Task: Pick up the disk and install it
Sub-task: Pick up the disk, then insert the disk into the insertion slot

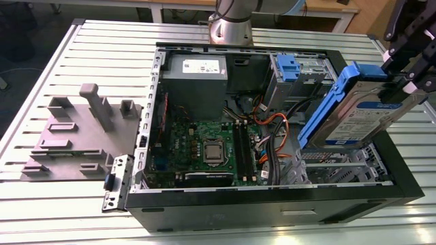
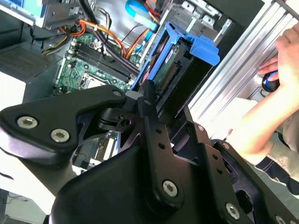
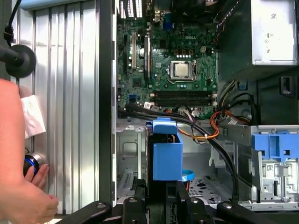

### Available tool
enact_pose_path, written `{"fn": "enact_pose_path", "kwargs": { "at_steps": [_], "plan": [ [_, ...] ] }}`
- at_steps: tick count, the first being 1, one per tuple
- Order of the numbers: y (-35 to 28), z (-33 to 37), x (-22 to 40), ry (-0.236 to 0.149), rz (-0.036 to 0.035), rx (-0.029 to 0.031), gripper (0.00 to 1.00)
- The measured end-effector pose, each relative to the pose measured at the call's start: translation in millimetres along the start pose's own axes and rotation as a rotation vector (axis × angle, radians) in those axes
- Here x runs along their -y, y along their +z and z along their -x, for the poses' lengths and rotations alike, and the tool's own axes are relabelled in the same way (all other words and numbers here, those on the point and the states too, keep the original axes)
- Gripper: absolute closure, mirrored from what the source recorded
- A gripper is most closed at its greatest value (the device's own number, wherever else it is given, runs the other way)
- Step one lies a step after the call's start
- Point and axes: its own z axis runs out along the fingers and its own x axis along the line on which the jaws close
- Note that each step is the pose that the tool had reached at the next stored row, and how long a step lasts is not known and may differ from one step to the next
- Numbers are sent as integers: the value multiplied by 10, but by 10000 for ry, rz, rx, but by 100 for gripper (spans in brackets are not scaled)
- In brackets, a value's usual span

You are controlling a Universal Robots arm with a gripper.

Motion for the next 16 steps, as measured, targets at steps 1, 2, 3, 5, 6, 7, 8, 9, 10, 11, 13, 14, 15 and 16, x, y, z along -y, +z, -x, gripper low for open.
{"fn": "enact_pose_path", "kwargs": {
  "at_steps": [1, 2, 3, 5, 6, 7, 8, 9, 10, 11, 13, 14, 15, 16],
  "plan": [
    [10, 0, 21, 0, 0, 3, 65],
    [22, 0, 36, 0, 0, 1, 65],
    [36, -1, 50, 0, 0, 0, 65],
    [63, -2, 75, 1, 0, 0, 65],
    [75, -3, 84, 1, 0, 0, 65],
    [81, -5, 87, 0, 0, 0, 65],
    [82, -5, 87, 1, 0, -1, 65],
    [82, -6, 87, 2, 0, -3, 65],
    [82, -6, 87, 2, 0, -3, 65],
    [84, -9, 88, 1, 0, 1, 65],
    [86, -25, 88, 1, 0, 1, 65],
    [87, -29, 88, 1, 0, 1, 65],
    [93, -31, 88, 1, 0, 3, 65],
    [102, -32, 89, 0, 0, 0, 65]
  ]
}}
